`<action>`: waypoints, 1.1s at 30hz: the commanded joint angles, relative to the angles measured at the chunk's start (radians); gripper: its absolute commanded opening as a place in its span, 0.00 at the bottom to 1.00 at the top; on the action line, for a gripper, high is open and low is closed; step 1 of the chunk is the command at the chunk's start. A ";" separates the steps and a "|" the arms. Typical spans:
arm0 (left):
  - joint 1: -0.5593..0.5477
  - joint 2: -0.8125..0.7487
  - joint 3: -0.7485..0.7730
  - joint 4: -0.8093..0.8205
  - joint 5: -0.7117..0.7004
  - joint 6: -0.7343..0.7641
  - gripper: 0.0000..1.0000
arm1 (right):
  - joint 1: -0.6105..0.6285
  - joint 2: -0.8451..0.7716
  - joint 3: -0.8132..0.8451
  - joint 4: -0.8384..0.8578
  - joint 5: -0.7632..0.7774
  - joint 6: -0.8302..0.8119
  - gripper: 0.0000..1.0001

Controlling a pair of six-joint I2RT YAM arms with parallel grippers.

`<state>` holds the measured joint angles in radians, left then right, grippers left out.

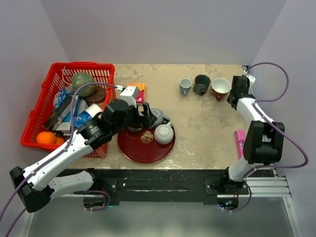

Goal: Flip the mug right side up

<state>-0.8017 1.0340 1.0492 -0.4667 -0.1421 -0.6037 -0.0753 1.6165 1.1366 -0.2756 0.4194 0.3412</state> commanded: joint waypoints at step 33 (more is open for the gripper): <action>-0.004 0.035 0.032 -0.078 -0.005 0.019 0.99 | -0.100 0.191 0.104 0.173 -0.163 -0.057 0.58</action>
<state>-0.8017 1.0645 1.0512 -0.5491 -0.1421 -0.5842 -0.1707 1.8755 1.2362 -0.1341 0.2455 0.2653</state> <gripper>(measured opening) 0.992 0.466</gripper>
